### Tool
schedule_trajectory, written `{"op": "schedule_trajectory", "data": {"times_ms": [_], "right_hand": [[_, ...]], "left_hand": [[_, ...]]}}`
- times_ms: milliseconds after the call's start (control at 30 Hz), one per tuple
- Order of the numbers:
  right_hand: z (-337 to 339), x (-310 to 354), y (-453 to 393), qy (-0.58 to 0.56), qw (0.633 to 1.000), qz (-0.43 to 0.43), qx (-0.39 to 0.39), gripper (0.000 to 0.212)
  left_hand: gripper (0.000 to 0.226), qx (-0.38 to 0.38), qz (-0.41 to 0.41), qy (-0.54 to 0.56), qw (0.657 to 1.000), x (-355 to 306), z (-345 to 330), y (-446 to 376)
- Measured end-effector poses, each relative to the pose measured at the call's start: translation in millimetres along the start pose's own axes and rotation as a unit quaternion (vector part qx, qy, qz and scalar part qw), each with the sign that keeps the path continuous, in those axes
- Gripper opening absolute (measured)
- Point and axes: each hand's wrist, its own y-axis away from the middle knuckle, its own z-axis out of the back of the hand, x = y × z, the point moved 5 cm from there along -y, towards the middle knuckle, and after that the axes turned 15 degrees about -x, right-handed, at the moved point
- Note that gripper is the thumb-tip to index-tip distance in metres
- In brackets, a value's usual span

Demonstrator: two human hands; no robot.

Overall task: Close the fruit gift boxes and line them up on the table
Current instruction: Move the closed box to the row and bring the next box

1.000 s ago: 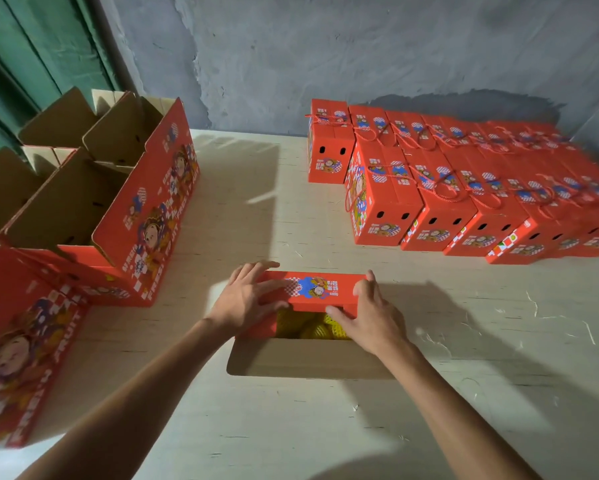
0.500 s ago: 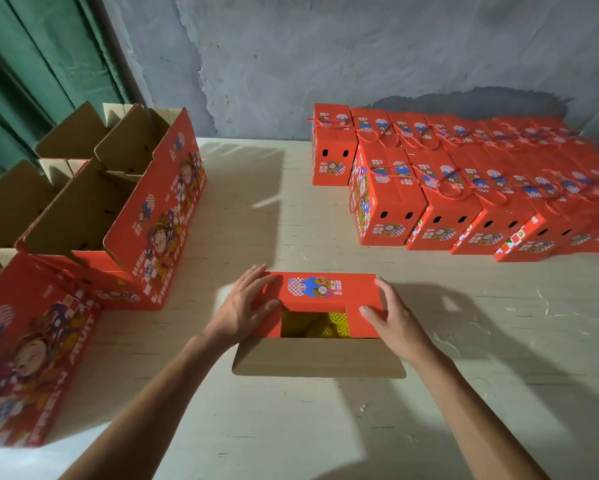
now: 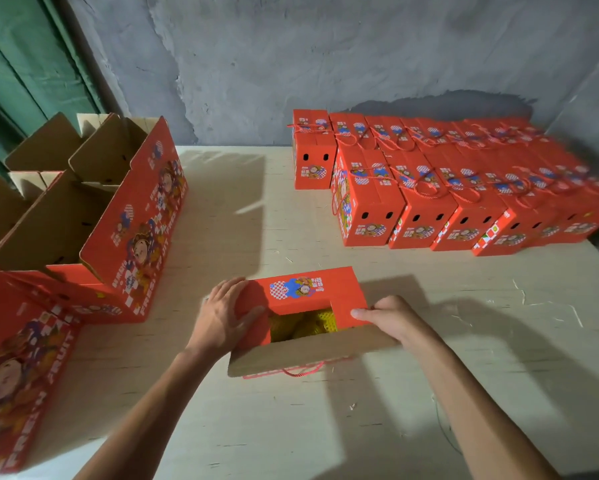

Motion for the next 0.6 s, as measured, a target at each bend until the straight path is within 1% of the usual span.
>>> {"op": "schedule_trajectory", "data": {"times_ms": [33, 67, 100, 133, 167, 200, 233, 300, 367, 433, 500, 600], "right_hand": [[3.4, 4.1, -2.2, -0.017, 1.0, 0.006, -0.021, 0.039], [6.9, 8.1, -3.0, -0.061, 0.997, -0.005, -0.038, 0.027], [10.4, 10.5, -4.2, -0.124, 0.991, -0.026, -0.051, 0.021], [12.4, 12.0, -4.4, -0.193, 0.978, -0.057, -0.053, 0.03], [12.0, 16.1, -2.7, -0.261, 0.96, -0.086, -0.043, 0.032], [10.1, 22.6, -0.6, -0.319, 0.942, -0.096, -0.033, 0.028], [7.4, 30.7, 2.1, -0.349, 0.932, -0.092, -0.019, 0.021], [-3.6, 46.2, 8.7, -0.344, 0.937, -0.06, 0.007, 0.014], [-19.1, 58.4, 17.1, -0.297, 0.954, -0.025, 0.027, 0.018], [-29.8, 70.7, 21.0, -0.247, 0.968, 0.024, 0.025, 0.027], [-34.2, 81.3, 18.2, -0.207, 0.976, 0.074, 0.004, 0.041], [-37.9, 99.7, 14.9, -0.146, 0.981, 0.128, 0.003, 0.053]], "left_hand": [[0.08, -0.018, 0.01, -0.01, 1.0, -2.1, 2.7, 4.3], [0.08, -0.035, 0.02, -0.026, 0.999, -4.2, 4.8, 10.0], [0.083, -0.047, 0.032, -0.045, 0.997, -6.5, 6.5, 17.0], [0.089, -0.055, 0.046, -0.062, 0.995, -9.0, 7.4, 23.9], [0.094, -0.059, 0.065, -0.079, 0.993, -11.6, 7.5, 30.4], [0.098, -0.061, 0.087, -0.094, 0.99, -14.4, 7.1, 36.4], [0.099, -0.064, 0.11, -0.104, 0.986, -17.9, 6.5, 41.2], [0.091, -0.067, 0.16, -0.105, 0.979, -27.8, 4.2, 47.2], [0.081, -0.031, 0.188, -0.151, 0.97, -41.7, -0.3, 52.8], [0.079, 0.011, 0.199, -0.189, 0.961, -55.6, -4.9, 59.9], [0.078, 0.043, 0.206, -0.186, 0.96, -65.9, -9.7, 72.0], [0.065, 0.084, 0.2, -0.172, 0.961, -74.2, -20.0, 94.3]]}}
